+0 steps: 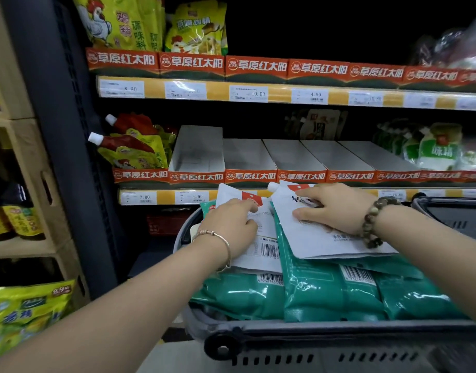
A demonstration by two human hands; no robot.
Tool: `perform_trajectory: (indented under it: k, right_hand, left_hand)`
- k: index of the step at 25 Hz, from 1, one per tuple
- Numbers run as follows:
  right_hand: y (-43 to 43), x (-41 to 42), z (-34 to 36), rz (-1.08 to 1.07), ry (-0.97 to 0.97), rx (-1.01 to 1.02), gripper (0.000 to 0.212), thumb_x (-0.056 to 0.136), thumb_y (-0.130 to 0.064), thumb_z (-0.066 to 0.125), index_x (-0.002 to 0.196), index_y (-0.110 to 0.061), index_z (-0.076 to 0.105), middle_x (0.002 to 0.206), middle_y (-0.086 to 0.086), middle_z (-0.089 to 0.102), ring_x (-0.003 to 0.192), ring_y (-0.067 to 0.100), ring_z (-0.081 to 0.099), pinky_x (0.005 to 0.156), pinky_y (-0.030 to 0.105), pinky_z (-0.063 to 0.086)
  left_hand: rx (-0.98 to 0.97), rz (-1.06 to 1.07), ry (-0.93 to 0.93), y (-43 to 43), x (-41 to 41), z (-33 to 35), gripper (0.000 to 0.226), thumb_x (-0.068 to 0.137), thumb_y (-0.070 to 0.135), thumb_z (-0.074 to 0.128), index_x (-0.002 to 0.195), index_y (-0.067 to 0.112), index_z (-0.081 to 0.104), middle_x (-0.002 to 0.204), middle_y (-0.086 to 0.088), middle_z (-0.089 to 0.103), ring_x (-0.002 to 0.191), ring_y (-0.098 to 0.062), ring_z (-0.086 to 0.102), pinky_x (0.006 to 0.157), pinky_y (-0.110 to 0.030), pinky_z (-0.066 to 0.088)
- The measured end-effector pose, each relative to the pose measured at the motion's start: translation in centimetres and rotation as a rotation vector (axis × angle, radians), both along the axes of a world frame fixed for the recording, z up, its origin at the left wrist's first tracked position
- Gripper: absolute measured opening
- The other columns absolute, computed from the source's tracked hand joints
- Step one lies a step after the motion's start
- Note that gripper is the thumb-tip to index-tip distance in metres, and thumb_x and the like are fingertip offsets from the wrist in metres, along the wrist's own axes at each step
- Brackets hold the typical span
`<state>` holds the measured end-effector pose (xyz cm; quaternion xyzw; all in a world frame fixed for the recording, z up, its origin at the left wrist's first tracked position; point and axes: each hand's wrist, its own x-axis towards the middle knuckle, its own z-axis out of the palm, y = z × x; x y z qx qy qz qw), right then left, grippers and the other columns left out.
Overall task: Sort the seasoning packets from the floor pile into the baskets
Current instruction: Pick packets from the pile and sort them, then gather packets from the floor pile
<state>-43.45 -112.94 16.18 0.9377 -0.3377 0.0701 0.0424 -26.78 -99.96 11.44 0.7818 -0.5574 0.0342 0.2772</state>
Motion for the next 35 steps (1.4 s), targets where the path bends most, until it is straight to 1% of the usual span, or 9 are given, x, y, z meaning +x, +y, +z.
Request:
perform_trajectory:
  k: [2,4,6,10,14,18,22,28,35]
  right_hand:
    - [0.9,0.4,0.2,0.006,-0.046,-0.037,0.067,0.080,-0.071,0.037,0.139,-0.039,0.035,0.137,-0.008,0.048,0.114,0.013,0.052,0.082,0.032,0.047]
    - [2.7,1.3,0.2,0.096,-0.172,-0.120,0.063,0.080,-0.067,0.038,0.136,-0.037,0.042,0.138,-0.008,0.049,0.119,0.014,0.050,0.086,0.030,0.044]
    - [5.5,3.0,0.4,0.219,-0.292,-0.155,0.064,0.078,-0.066,0.036,0.132,-0.035,0.047,0.135,-0.008,0.052,0.118,0.015,0.051,0.087,0.029,0.042]
    - [12.2,8.4,-0.2,0.394,-0.298,-0.178,0.069,0.074,-0.066,0.032,0.132,-0.034,0.048,0.133,-0.005,0.054,0.118,0.017,0.050,0.087,0.031,0.042]
    - [18.5,14.4,-2.2,0.510,-0.210,-0.127,0.058,0.081,-0.062,0.038,0.134,-0.038,0.044,0.132,-0.009,0.053,0.118,0.013,0.050,0.086,0.028,0.042]
    - [24.9,20.2,-5.7,0.601,-0.095,-0.077,0.055,0.084,-0.061,0.040,0.134,-0.037,0.043,0.133,-0.009,0.051,0.120,0.014,0.049,0.091,0.028,0.040]
    - [31.2,25.7,-10.0,0.692,0.050,-0.106,0.051,0.085,-0.057,0.039,0.131,-0.034,0.046,0.126,-0.008,0.055,0.115,0.016,0.052,0.090,0.030,0.039]
    - [37.3,33.1,-13.5,0.745,0.152,-0.106,0.043,0.087,-0.052,0.039,0.122,-0.030,0.051,0.114,-0.006,0.059,0.108,0.017,0.054,0.085,0.029,0.038]
    - [38.1,37.6,-16.8,0.855,0.271,-0.177,0.033,0.089,-0.042,0.038,0.109,-0.022,0.056,0.100,-0.003,0.060,0.096,0.020,0.057,0.079,0.032,0.043]
  left_hand:
    - [-0.033,0.010,0.053,1.8,0.3,0.1,0.033,0.090,0.023,0.046,0.121,0.030,0.055,0.130,0.006,0.052,0.107,-0.016,0.054,0.090,-0.032,0.046]
    - [-0.076,0.033,0.077,4.5,1.0,0.1,0.030,0.089,0.023,0.049,0.116,0.030,0.058,0.127,0.008,0.054,0.109,-0.015,0.053,0.095,-0.032,0.044]
    - [-0.094,0.031,0.010,7.7,2.2,-0.1,0.030,0.087,0.024,0.051,0.116,0.029,0.059,0.125,0.009,0.055,0.110,-0.015,0.052,0.098,-0.033,0.041]
    - [-0.057,0.069,-0.138,15.6,5.6,-0.2,0.033,0.086,0.026,0.053,0.118,0.027,0.058,0.123,0.008,0.056,0.115,-0.015,0.050,0.100,-0.035,0.037]
    - [0.006,0.215,-0.177,24.8,10.2,-1.3,0.041,0.081,0.034,0.046,0.119,0.025,0.058,0.121,0.007,0.058,0.115,-0.016,0.052,0.097,-0.032,0.038]
    - [0.075,0.372,-0.070,32.8,14.6,-4.1,0.040,0.085,0.032,0.047,0.123,0.024,0.056,0.126,0.003,0.056,0.117,-0.021,0.050,0.097,-0.034,0.037]
    - [0.158,0.444,0.003,39.4,18.1,-7.7,0.041,0.088,0.031,0.052,0.129,0.028,0.050,0.133,0.006,0.049,0.125,-0.017,0.043,0.100,-0.030,0.035]
    - [0.200,0.501,0.080,45.6,22.5,-12.1,0.042,0.090,0.030,0.048,0.131,0.029,0.045,0.132,0.005,0.048,0.122,-0.018,0.042,0.101,-0.028,0.029]
    - [0.236,0.622,0.200,46.7,26.2,-15.8,0.043,0.089,0.027,0.049,0.132,0.028,0.046,0.135,0.001,0.046,0.119,-0.021,0.048,0.098,-0.032,0.036]
